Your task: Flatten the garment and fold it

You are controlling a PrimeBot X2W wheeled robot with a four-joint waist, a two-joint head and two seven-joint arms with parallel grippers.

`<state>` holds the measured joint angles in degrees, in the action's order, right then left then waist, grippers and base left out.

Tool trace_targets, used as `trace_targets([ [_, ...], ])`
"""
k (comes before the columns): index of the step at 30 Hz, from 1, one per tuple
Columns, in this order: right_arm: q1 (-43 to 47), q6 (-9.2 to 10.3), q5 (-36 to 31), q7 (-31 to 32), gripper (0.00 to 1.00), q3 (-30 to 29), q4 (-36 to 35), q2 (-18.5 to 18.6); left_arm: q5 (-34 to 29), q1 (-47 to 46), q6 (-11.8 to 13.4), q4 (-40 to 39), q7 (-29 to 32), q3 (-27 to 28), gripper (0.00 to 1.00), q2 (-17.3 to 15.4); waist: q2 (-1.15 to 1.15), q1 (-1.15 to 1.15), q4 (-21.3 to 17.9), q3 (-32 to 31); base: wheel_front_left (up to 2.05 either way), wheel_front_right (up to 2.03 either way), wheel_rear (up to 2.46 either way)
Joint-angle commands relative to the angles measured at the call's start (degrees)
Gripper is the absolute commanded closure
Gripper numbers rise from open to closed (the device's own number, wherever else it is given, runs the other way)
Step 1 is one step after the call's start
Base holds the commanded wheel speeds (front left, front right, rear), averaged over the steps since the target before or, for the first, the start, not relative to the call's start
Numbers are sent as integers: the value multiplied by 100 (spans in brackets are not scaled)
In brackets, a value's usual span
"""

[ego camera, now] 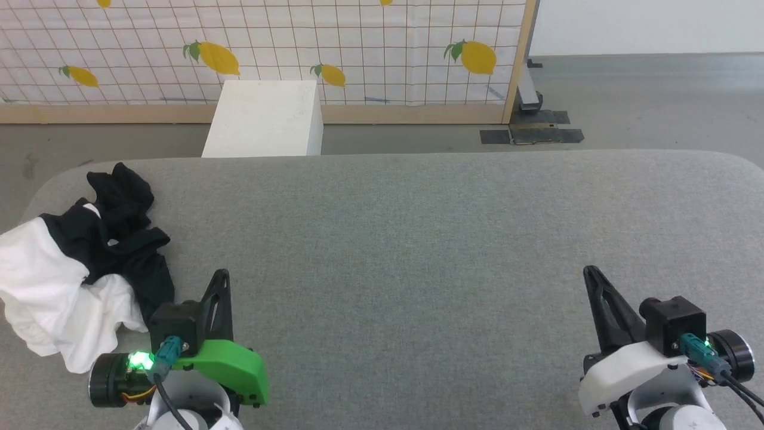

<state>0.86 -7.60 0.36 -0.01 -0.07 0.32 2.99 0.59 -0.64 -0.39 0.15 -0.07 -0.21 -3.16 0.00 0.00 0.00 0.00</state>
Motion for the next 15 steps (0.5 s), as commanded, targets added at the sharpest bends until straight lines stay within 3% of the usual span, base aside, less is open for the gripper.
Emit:
trace_targets([
  [1, -86, 11, -36, 1, 100, 7, -32, -12, -59, 64, 39, -15, 7, 21, 100, 28, 0, 0, 0, 0, 0, 0, 0],
  [14, -86, 11, -36, 1, 100, 7, -32, -12, -59, 64, 39, -15, 7, 21, 100, 28, 0, 0, 0, 0, 0, 0, 0],
  [15, -86, 11, -36, 1, 0, 7, -32, -12, -59, 64, 39, -15, 7, 21, 0, 28, 0, 0, 0, 0, 0, 0, 0],
])
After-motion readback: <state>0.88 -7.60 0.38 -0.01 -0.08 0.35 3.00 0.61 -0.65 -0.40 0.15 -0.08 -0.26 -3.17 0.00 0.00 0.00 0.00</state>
